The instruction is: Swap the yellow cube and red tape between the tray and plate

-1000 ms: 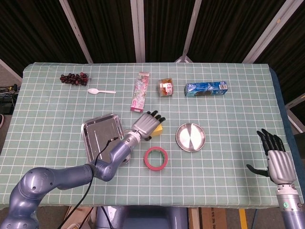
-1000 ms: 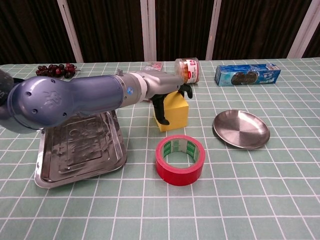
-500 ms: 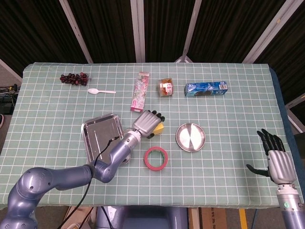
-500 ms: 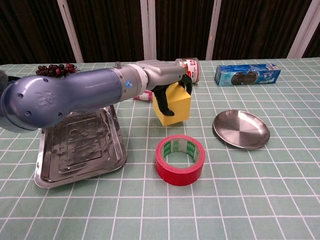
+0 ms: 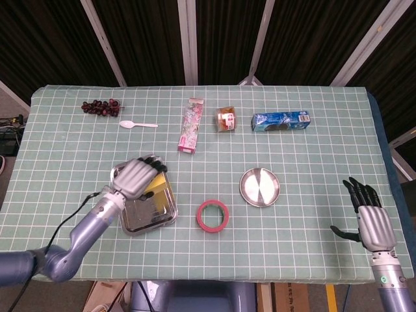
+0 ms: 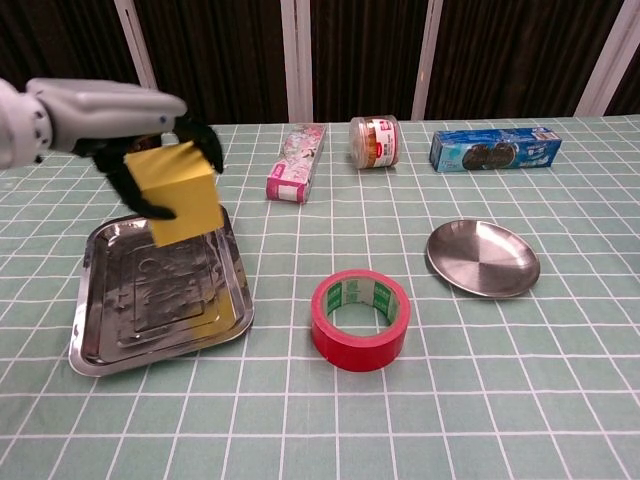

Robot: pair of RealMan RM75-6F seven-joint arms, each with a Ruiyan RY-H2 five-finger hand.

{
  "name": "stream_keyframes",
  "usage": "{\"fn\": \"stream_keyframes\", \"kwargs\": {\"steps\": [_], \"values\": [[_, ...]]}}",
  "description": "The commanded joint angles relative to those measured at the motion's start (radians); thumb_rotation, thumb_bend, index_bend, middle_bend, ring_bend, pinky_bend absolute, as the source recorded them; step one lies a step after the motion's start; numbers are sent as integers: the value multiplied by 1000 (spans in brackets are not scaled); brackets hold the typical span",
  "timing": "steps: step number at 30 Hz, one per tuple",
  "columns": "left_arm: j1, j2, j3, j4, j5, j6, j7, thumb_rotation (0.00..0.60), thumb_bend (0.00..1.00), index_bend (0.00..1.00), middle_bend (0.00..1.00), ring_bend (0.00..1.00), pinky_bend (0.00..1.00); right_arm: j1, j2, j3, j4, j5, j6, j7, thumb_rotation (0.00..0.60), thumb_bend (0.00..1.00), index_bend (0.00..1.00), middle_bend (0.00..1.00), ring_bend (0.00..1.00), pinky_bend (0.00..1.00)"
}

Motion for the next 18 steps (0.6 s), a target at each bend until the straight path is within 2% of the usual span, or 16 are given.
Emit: {"fn": "stream_keyframes", "kwargs": {"steps": [1, 5, 11, 13, 15, 18], "values": [[60, 7, 53, 65, 93, 18, -84, 600, 556, 297, 312, 238, 393, 0, -5, -1, -3, -1, 0, -10, 600, 143, 0, 0, 79, 0], [94, -32, 69, 146, 186, 28, -176, 600, 545, 283, 290, 206, 372, 1, -9, -2, -4, -1, -2, -17, 600, 143, 0, 0, 79, 0], [112, -67, 90, 220, 255, -12, -256, 600, 464, 255, 168, 63, 238, 2, -10, -2, -1, -1, -5, -12, 600, 143, 0, 0, 79, 0], [109, -53, 97, 205, 240, -50, -261, 600, 352, 213, 93, 9, 159, 2, -9, -3, 0, -2, -5, -12, 600, 143, 0, 0, 79, 0], [102, -31, 103, 178, 209, -95, -248, 600, 230, 171, 34, 0, 98, 2, -8, -3, 0, -3, -7, -8, 600, 143, 0, 0, 79, 0], [97, -4, 101, 139, 168, -132, -241, 600, 115, 110, 0, 0, 31, 1, -7, -4, -1, -5, -6, -6, 600, 143, 0, 0, 79, 0]]}}
